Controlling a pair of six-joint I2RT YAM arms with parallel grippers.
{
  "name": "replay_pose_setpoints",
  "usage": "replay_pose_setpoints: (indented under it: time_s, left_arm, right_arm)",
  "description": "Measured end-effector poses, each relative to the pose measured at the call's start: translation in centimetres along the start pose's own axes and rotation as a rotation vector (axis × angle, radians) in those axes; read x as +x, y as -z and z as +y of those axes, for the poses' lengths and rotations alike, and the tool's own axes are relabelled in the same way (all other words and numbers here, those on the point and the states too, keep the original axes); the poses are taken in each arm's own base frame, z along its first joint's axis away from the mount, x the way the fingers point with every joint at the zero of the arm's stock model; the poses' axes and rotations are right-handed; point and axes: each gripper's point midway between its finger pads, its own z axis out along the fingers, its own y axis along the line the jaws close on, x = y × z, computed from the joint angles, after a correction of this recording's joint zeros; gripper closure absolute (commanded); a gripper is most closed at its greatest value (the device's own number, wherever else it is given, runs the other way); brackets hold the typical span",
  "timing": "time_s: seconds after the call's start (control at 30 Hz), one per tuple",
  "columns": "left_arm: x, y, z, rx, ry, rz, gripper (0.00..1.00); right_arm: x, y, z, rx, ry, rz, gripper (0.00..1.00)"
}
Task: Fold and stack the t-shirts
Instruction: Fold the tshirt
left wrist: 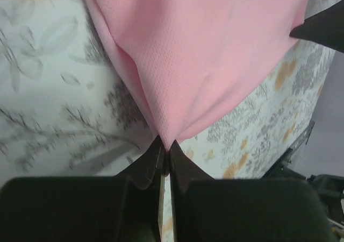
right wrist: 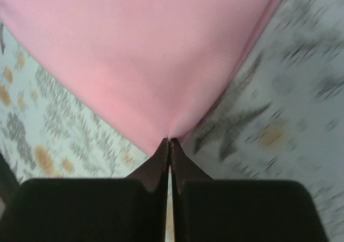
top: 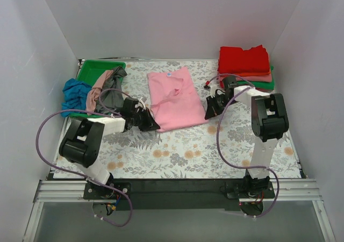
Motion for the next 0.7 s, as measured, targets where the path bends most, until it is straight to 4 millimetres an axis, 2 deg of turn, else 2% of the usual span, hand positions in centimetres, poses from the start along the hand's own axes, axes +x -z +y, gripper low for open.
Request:
replay_pose_setpoints:
  time_s: [0.1, 0.13, 0.2, 0.23, 0.27, 0.33, 0.37, 0.43, 0.53, 0.7]
  left_arm:
    - [3.3, 1.8, -1.1, 0.027, 0.004, 0.045, 0.99]
    - [4.5, 2.4, -1.5, 0.036, 0.004, 0.063, 0.96]
    - [6.7, 3.5, -2.4, 0.057, 0.003, 0.094, 0.85]
    - [7.8, 4.0, -2.9, 0.066, 0.002, 0.112, 0.81]
    - [8.6, 4.6, -3.3, 0.073, 0.001, 0.126, 0.78]
    - [9.5, 6.0, -4.0, 0.075, 0.009, 0.127, 0.70]
    - [9.5, 6.5, -4.3, 0.078, 0.007, 0.121, 0.68]
    - [8.9, 7.9, -5.0, 0.080, -0.008, 0.067, 0.66]
    - [7.8, 9.5, -6.0, 0.082, -0.040, 0.003, 0.65]
    - [6.4, 9.3, -6.9, 0.087, -0.134, -0.011, 0.73]
  right_arm:
    - [4.3, 1.8, 2.5, -0.006, -0.025, 0.062, 0.99]
    - [5.4, 2.4, 3.2, -0.006, -0.021, 0.072, 0.99]
    - [7.5, 3.5, 4.8, -0.008, -0.020, 0.096, 0.98]
    - [8.5, 4.0, 5.5, -0.009, -0.021, 0.106, 0.82]
    - [9.3, 4.5, 6.0, -0.006, -0.024, 0.118, 0.72]
    - [10.6, 5.3, 6.7, 0.004, -0.026, 0.133, 0.53]
    - [11.0, 5.7, 6.9, 0.014, -0.020, 0.135, 0.50]
    - [11.1, 6.9, 7.0, 0.044, -0.004, 0.123, 0.49]
    - [9.9, 8.6, 6.9, 0.092, 0.039, 0.068, 0.49]
    - [7.5, 9.7, 8.3, 0.031, 0.154, -0.018, 0.52]
